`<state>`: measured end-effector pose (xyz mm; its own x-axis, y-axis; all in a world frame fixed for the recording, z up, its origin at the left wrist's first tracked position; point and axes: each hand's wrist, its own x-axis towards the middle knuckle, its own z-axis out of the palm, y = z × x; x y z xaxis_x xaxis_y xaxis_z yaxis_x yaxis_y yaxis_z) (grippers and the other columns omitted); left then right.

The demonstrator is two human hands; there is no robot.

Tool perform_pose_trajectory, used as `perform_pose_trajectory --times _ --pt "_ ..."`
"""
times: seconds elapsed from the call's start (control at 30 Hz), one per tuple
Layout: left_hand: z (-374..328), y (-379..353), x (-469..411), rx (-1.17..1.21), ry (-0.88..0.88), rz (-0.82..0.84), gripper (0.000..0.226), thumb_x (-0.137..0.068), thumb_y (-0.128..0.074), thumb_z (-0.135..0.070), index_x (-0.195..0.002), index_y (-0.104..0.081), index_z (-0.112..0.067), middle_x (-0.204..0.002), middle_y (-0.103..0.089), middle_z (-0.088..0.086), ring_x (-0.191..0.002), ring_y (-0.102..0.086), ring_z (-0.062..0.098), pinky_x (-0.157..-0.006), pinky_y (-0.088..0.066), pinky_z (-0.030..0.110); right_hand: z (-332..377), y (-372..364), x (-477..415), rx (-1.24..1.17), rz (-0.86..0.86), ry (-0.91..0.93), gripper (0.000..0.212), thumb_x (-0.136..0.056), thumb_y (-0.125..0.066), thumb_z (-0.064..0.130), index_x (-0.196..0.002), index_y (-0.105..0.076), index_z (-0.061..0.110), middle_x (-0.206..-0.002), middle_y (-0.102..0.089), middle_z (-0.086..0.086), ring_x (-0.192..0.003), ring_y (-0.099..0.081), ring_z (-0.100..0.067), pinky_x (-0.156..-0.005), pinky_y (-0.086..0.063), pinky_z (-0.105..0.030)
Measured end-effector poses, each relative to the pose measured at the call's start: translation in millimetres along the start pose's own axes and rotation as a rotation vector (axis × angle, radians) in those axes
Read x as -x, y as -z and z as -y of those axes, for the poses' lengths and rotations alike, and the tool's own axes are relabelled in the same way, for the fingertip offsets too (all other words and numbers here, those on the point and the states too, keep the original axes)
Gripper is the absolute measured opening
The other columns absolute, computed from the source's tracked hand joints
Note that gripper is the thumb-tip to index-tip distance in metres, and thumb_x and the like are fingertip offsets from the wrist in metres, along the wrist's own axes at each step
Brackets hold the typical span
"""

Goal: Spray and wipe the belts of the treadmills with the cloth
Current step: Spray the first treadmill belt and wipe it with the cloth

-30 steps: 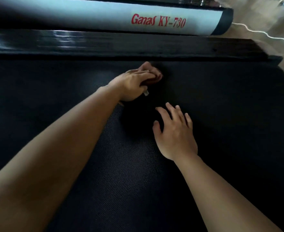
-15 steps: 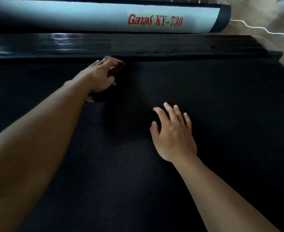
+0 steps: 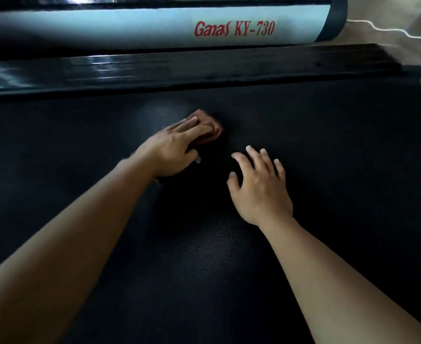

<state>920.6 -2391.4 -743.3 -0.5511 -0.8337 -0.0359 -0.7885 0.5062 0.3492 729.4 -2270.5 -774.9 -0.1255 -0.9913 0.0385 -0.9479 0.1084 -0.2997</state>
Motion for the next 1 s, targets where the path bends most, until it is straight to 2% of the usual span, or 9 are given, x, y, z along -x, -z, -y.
perform_pose_trajectory --times 0.1,0.2,0.3,0.4,0.6,0.7,0.77,0.9,1.0 --pt "8.9 -1.6 66.7 0.011 0.088 -0.009 0.073 -0.093 -0.060 -0.030 -0.154 -0.024 -0.046 -0.168 -0.010 -0.006 -0.154 -0.005 0.009 -0.117 -0.001 0.018 0.4 -0.6 0.4 0.012 -0.012 0.003 0.049 -0.100 -0.034 0.044 -0.149 -0.032 0.033 -0.164 -0.019 0.000 -0.153 -0.007 -0.023 -0.123 -0.003 -0.048" --pt "30.9 -0.1 113.0 -0.010 0.270 -0.024 0.074 -0.094 -0.060 -0.032 -0.154 -0.020 -0.048 -0.168 -0.008 -0.006 -0.155 -0.005 0.016 -0.123 -0.008 0.033 0.1 -1.0 -0.4 0.011 -0.010 0.003 0.049 -0.100 -0.034 0.043 -0.148 -0.033 0.033 -0.164 -0.018 0.000 -0.152 -0.007 -0.024 -0.123 -0.003 -0.049" --pt "51.4 7.2 111.8 0.002 0.465 -0.094 0.070 -0.097 -0.054 -0.027 -0.156 -0.020 -0.044 -0.169 -0.008 -0.001 -0.155 -0.005 0.022 -0.124 -0.011 0.040 -0.3 -1.8 -1.6 0.013 -0.013 0.004 0.049 -0.100 -0.034 0.043 -0.148 -0.033 0.032 -0.164 -0.019 -0.001 -0.152 -0.007 -0.025 -0.123 -0.003 -0.049" --pt "55.6 7.8 79.1 0.009 0.560 -0.138 0.066 -0.098 -0.047 -0.033 -0.156 -0.019 -0.043 -0.169 -0.006 0.001 -0.155 -0.006 0.026 -0.125 -0.012 0.043 -0.7 -2.4 -1.8 0.014 -0.018 0.004 0.049 -0.100 -0.033 0.043 -0.148 -0.033 0.032 -0.164 -0.019 -0.002 -0.152 -0.007 -0.026 -0.123 -0.003 -0.050" --pt "-7.0 -10.8 30.9 0.023 0.444 -0.109 0.066 -0.097 -0.045 -0.035 -0.157 -0.019 -0.044 -0.169 -0.005 0.005 -0.155 -0.005 0.028 -0.124 -0.009 0.037 -0.7 -2.1 -2.8 0.001 -0.007 0.000 0.050 -0.100 -0.033 0.041 -0.149 -0.032 0.032 -0.164 -0.018 -0.002 -0.153 -0.005 -0.025 -0.123 -0.002 -0.050" --pt "-42.2 -29.9 50.2 0.018 0.251 -0.113 0.070 -0.094 -0.052 -0.034 -0.156 -0.023 -0.044 -0.169 -0.008 0.005 -0.155 -0.005 0.023 -0.126 -0.009 0.034 -1.1 -2.0 -3.2 -0.004 -0.014 0.003 0.047 -0.101 -0.034 0.038 -0.148 -0.033 0.033 -0.164 -0.018 0.000 -0.153 -0.006 -0.024 -0.123 -0.003 -0.049" --pt "-50.8 -34.9 81.6 0.024 0.197 -0.094 0.070 -0.094 -0.053 -0.036 -0.155 -0.021 -0.047 -0.169 -0.005 0.000 -0.155 -0.001 0.017 -0.126 -0.006 0.033 -1.4 -1.9 -3.4 -0.005 -0.014 0.007 0.046 -0.102 -0.033 0.036 -0.148 -0.033 0.033 -0.164 -0.018 0.000 -0.153 -0.006 -0.024 -0.123 -0.003 -0.049" --pt "-34.5 -28.9 147.2 0.021 0.267 -0.047 0.070 -0.096 -0.052 -0.038 -0.152 -0.015 -0.054 -0.167 0.003 -0.010 -0.153 0.005 0.008 -0.124 -0.002 0.031 -2.2 -2.9 -3.1 0.008 -0.028 0.010 0.046 -0.102 -0.032 0.035 -0.148 -0.033 0.034 -0.164 -0.019 0.000 -0.152 -0.007 -0.024 -0.123 -0.003 -0.048" --pt "-9.9 -17.3 165.8 0.038 0.411 -0.053 0.069 -0.097 -0.052 -0.035 -0.153 -0.016 -0.053 -0.167 0.002 -0.010 -0.154 0.003 0.012 -0.124 -0.005 0.036 -3.1 -2.5 -2.7 -0.008 -0.024 0.014 0.046 -0.103 -0.032 0.036 -0.149 -0.033 0.034 -0.164 -0.018 0.000 -0.153 -0.006 -0.024 -0.123 -0.002 -0.048"
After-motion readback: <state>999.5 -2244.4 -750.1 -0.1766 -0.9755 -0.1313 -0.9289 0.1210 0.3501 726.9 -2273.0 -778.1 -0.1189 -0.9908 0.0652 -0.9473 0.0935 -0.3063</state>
